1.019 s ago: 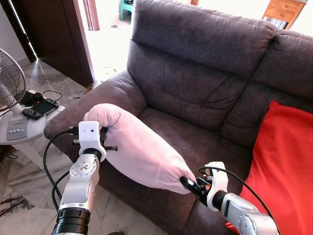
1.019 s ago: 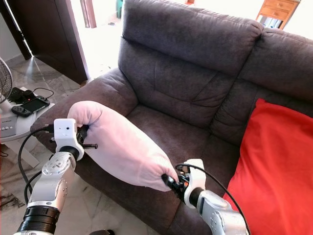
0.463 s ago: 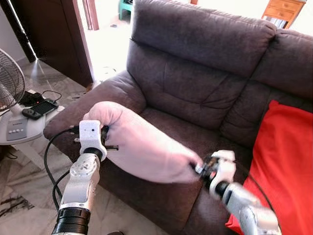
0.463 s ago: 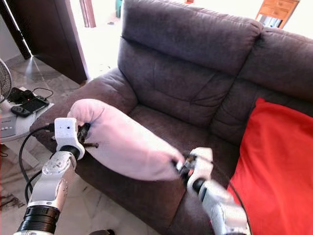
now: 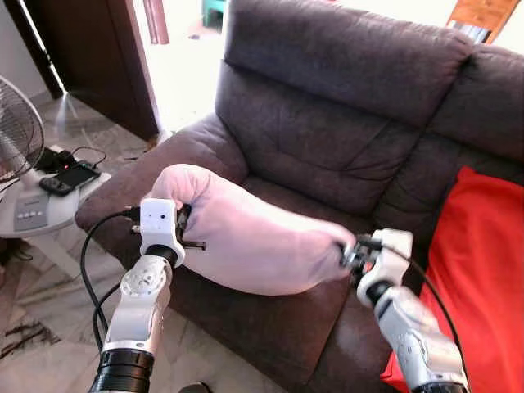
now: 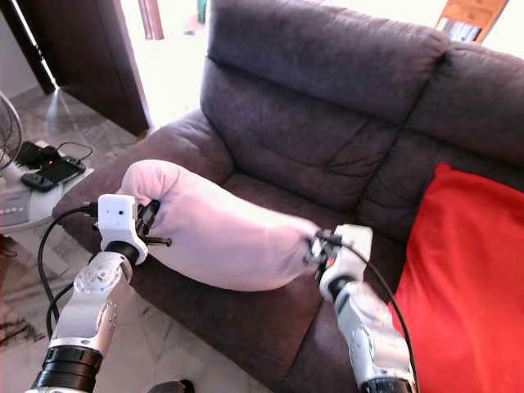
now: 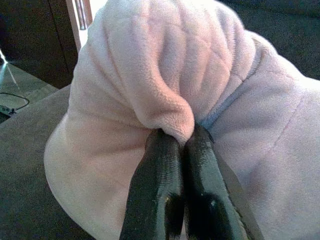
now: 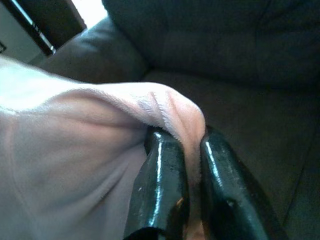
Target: Move the pillow to the sofa from floor
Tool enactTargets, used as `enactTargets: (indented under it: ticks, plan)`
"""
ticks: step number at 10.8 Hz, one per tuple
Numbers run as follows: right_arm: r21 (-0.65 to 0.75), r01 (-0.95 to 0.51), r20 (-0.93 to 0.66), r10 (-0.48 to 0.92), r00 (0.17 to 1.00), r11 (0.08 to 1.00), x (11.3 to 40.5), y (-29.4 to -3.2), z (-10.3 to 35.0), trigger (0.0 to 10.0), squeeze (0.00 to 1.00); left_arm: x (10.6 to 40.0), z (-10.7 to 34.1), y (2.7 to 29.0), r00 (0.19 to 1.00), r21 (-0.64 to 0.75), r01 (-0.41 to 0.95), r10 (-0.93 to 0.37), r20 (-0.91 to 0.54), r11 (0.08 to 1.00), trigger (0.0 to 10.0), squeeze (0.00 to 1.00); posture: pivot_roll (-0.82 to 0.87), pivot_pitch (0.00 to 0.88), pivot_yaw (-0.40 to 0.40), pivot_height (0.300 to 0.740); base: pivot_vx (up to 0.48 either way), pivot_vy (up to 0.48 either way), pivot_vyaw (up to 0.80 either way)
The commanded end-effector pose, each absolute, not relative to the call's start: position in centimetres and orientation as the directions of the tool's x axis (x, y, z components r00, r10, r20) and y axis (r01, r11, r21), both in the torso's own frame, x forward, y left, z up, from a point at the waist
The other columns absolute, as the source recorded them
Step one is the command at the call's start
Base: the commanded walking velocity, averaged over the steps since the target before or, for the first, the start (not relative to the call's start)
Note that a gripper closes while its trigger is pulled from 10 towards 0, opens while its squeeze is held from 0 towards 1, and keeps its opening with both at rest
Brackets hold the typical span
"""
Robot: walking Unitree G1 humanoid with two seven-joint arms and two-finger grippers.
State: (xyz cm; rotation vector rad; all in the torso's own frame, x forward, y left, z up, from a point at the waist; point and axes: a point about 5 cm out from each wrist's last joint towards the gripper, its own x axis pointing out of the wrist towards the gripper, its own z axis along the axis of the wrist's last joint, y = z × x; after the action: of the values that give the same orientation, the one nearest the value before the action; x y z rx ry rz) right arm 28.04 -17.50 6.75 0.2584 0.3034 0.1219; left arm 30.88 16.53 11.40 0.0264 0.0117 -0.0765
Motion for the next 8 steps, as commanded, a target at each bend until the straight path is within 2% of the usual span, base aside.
enactTargets:
  ticks: [1,2,3,4,6,8]
  plan:
    - [0.174,-0.016,-0.157,0.044,0.987,0.985,28.7,-19.4,9.3,0.0,0.0,30.7,10.7,16.2,0.995,0.016,0.09,-0.09,-0.035,0.996,10.0,0.0,0.06,0.06,-0.077,0.74,0.0,0.0,0.0]
    - [0.157,0.003,-0.131,0.018,0.991,0.988,28.7,-19.5,9.7,0.0,0.0,30.8,11.0,16.2,0.995,0.033,0.095,-0.094,-0.018,0.995,10.0,0.0,0.06,0.058,-0.076,0.74,0.0,0.0,0.0]
    - [0.059,0.055,-0.09,-0.05,0.995,0.997,28.8,-20.0,10.3,10.0,0.0,30.8,11.2,16.0,0.995,0.056,0.103,-0.103,0.002,0.993,10.0,0.0,0.06,0.052,-0.075,0.74,0.0,0.0,0.0]
    - [0.019,0.118,-0.014,-0.118,0.993,0.993,28.8,-20.4,11.0,10.0,0.0,30.8,11.7,16.0,0.995,0.082,0.086,-0.09,0.047,0.993,10.0,0.0,0.06,0.047,-0.073,0.74,0.0,0.0,0.0]
    - [0.003,0.101,0.006,-0.101,0.995,0.995,28.6,-19.6,10.4,10.0,0.0,30.7,13.1,15.8,0.986,0.045,0.029,-0.036,0.165,0.999,10.0,0.0,0.07,0.037,-0.072,0.74,0.0,0.0,0.0]
    - [-0.079,0.157,0.015,-0.156,0.988,0.984,28.4,-19.6,9.3,10.0,0.0,30.2,12.9,15.5,0.978,0.096,0.017,-0.036,0.204,0.995,10.0,0.0,0.07,0.026,-0.067,0.74,0.0,0.0,0.0]
